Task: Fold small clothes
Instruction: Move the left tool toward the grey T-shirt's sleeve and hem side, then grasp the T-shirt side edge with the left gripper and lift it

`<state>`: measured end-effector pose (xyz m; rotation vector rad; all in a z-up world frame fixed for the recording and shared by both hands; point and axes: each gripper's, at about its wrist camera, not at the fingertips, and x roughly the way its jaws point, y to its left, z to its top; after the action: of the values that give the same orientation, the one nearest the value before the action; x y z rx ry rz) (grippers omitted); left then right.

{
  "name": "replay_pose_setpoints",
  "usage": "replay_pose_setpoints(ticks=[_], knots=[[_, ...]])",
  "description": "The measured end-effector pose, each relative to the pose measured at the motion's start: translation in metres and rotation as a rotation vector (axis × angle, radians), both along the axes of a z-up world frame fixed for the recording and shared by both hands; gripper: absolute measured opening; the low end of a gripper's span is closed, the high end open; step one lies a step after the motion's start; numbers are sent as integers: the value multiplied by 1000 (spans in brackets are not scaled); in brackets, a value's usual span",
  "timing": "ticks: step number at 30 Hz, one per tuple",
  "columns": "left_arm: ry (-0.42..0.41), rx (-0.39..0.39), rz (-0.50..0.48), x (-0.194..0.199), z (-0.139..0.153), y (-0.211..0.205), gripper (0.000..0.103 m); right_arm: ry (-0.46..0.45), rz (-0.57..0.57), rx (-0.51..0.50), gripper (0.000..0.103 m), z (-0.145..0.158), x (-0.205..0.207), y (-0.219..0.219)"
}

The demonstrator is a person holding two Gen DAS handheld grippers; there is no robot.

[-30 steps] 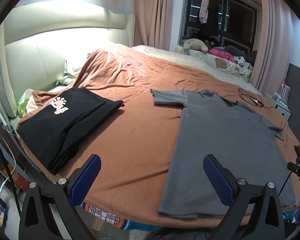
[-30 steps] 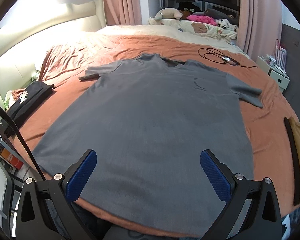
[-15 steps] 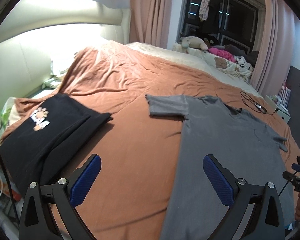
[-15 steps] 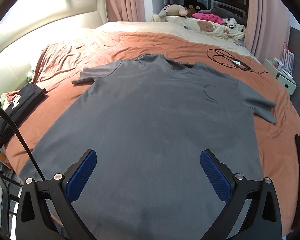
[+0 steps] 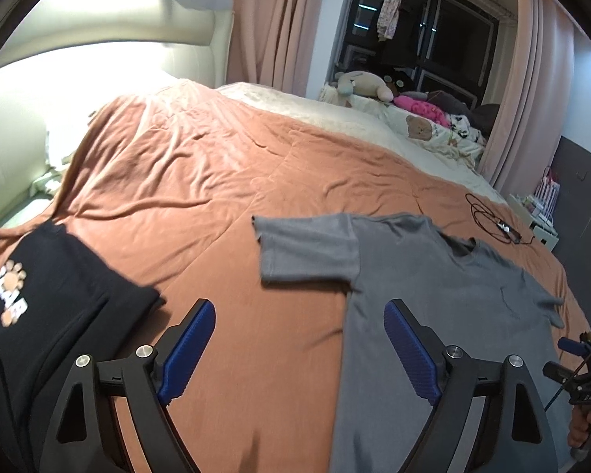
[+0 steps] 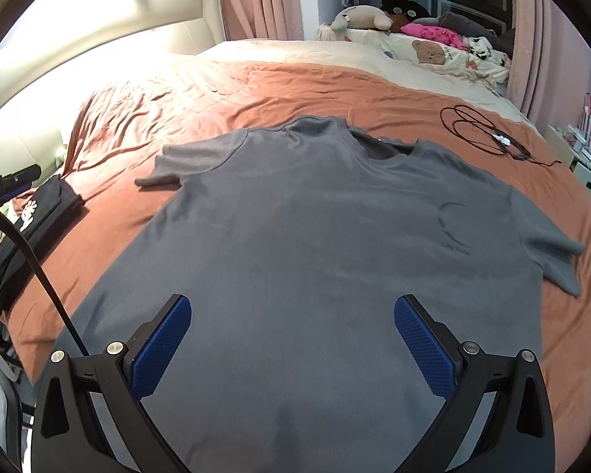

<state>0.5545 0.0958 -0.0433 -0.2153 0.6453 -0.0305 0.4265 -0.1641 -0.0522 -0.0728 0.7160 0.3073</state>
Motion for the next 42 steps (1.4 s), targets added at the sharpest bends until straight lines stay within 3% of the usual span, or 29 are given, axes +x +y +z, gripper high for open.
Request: replay_pose_setpoints(ticks=[5, 19, 24, 30, 33, 39, 42], knots=[[25, 4, -24, 38, -5, 4, 85, -7, 8, 6, 102, 2, 33, 9], [128, -11, -22, 133, -40, 20, 80, -11, 31, 41, 57, -9, 118, 48], [183, -20, -21, 167, -60, 23, 76, 23, 53, 77, 49, -17, 147, 63], [278, -35, 9, 206, -89, 24, 71, 87, 55, 102, 48, -29, 187, 86], [321, -31, 3, 220, -102, 21, 67, 113, 48, 110, 43, -36, 206, 96], [364, -52, 39, 239, -119, 30, 66, 166, 33, 164, 42, -49, 240, 108], [391, -74, 44, 250, -128, 35, 62, 203, 32, 197, 34, -56, 254, 112]])
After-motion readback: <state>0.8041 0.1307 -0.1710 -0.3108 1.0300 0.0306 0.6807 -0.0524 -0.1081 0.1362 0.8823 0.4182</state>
